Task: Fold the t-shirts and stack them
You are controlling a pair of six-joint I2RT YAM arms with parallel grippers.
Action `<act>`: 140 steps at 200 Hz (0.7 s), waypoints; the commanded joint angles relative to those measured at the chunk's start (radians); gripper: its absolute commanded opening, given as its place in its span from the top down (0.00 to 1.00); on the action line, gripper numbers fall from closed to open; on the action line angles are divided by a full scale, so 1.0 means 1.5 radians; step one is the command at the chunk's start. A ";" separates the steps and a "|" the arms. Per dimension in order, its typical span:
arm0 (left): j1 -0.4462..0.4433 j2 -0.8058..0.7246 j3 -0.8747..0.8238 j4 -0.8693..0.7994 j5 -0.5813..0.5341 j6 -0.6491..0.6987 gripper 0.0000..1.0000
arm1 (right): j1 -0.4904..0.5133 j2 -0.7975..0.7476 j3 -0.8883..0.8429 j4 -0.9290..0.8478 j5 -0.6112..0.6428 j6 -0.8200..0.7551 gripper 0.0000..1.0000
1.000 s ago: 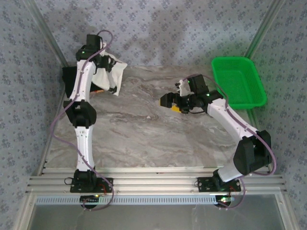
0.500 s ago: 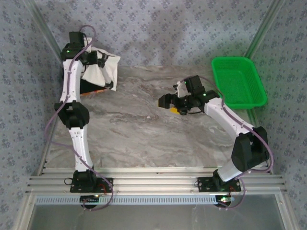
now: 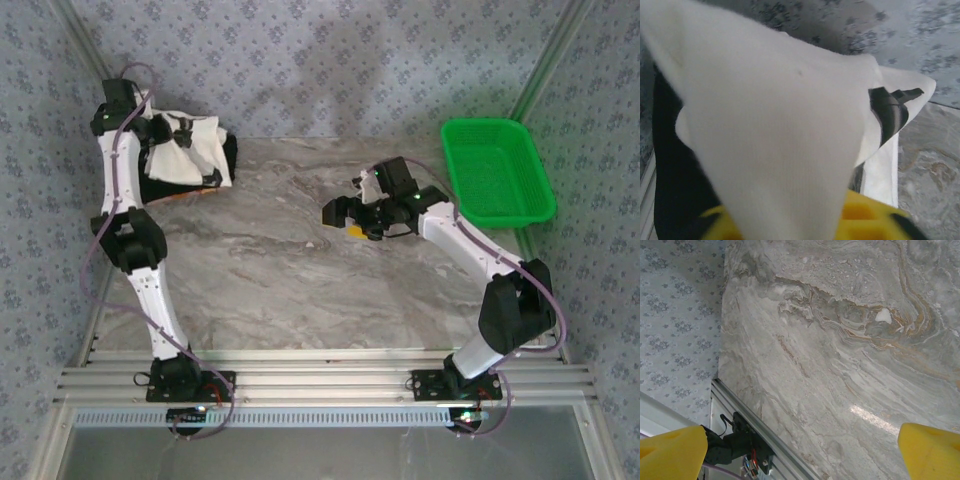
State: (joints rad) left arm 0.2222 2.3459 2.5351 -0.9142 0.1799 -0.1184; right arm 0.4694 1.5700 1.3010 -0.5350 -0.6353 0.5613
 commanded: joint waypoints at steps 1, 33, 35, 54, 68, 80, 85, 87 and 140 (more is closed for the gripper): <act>0.032 0.051 0.004 0.030 -0.005 -0.070 0.42 | 0.017 -0.001 0.026 -0.026 0.016 0.008 0.00; 0.042 0.011 0.045 0.006 -0.094 -0.081 0.00 | 0.031 -0.022 0.042 -0.072 0.032 -0.007 0.00; 0.042 0.006 0.047 0.006 -0.100 -0.081 0.00 | 0.031 -0.024 0.042 -0.075 0.032 -0.009 0.00; 0.044 -0.052 0.051 -0.006 -0.114 -0.080 0.00 | 0.024 -0.053 0.032 -0.103 0.039 -0.026 0.00; 0.043 -0.105 0.026 -0.009 -0.076 -0.083 0.00 | 0.013 -0.087 0.003 -0.114 0.041 -0.034 0.00; 0.032 -0.159 -0.004 -0.016 -0.059 -0.080 0.00 | -0.010 -0.120 -0.028 -0.126 0.045 -0.046 0.00; 0.023 -0.186 -0.022 -0.016 -0.060 -0.073 0.00 | -0.023 -0.135 -0.040 -0.140 0.052 -0.057 0.00; 0.018 -0.197 -0.034 -0.016 -0.060 -0.070 0.00 | -0.028 -0.141 -0.044 -0.144 0.055 -0.059 0.00; -0.096 -0.701 -0.723 0.346 -0.075 -0.085 0.00 | -0.213 -0.361 -0.231 -0.129 0.338 -0.185 0.00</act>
State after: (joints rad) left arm 0.0982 1.5642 1.8355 -0.6437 0.0742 -0.2008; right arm 0.2615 1.1622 1.0824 -0.7372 -0.4164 0.4011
